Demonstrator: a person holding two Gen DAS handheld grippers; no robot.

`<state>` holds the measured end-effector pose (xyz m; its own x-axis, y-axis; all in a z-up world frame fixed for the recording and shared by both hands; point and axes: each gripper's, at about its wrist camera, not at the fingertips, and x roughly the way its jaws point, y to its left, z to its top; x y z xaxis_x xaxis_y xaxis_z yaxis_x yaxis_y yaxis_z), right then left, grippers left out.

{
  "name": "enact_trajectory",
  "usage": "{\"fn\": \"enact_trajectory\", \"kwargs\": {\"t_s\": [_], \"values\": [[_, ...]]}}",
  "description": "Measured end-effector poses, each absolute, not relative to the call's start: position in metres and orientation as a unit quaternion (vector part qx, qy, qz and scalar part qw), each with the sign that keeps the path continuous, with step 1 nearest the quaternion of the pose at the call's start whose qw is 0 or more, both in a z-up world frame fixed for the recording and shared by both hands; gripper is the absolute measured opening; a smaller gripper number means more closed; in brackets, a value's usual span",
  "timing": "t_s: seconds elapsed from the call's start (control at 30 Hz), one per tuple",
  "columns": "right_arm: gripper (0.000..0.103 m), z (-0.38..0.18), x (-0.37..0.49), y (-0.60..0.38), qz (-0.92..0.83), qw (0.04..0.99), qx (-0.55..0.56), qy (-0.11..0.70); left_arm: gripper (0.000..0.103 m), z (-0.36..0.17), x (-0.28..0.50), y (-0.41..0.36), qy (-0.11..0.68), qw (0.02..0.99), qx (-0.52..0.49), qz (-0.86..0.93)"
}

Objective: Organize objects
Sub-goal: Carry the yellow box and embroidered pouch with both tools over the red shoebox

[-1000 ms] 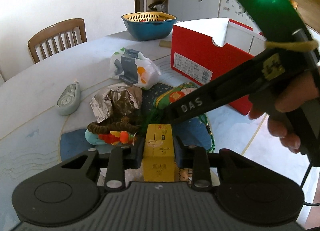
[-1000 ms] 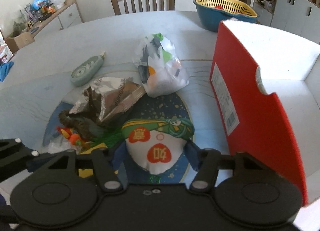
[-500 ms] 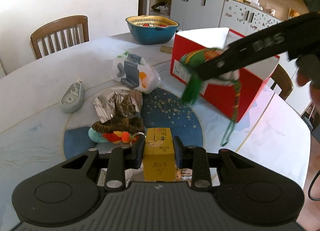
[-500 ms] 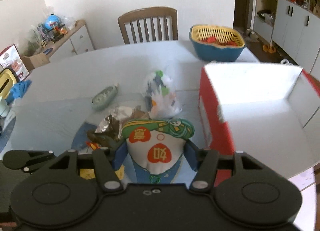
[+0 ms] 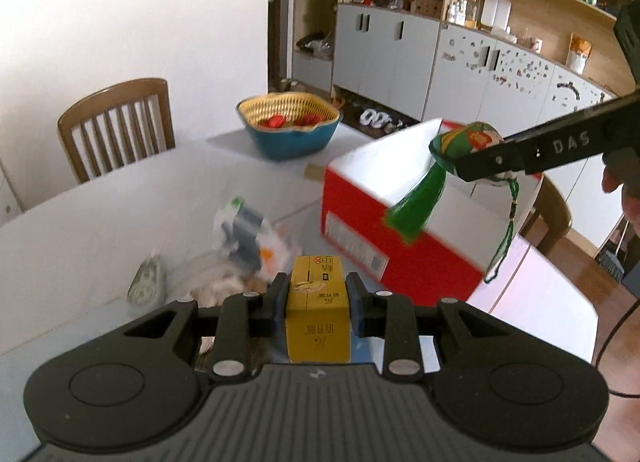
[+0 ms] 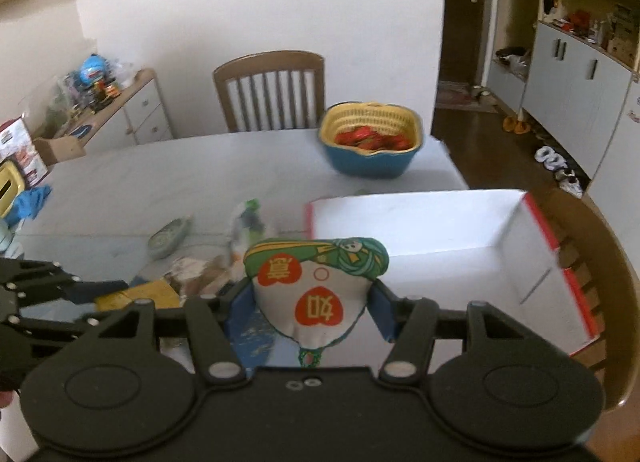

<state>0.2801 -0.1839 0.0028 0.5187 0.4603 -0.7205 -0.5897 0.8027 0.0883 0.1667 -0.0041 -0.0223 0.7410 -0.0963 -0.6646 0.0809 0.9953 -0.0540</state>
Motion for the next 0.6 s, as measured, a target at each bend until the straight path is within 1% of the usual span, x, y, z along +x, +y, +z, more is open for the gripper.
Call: {"fn": "enact_trajectory", "kwargs": {"t_s": [0.3,0.6], "values": [[0.059,0.012,0.33,-0.237,0.267,0.885,-0.075,0.373,0.029,0.004,0.219,-0.053,0.34,0.937,-0.009,-0.073],[0.059,-0.007,0.373,-0.274,0.255,0.888,-0.083,0.375,0.029,0.001,0.282,-0.115,0.348,0.934,0.013,-0.085]]}}
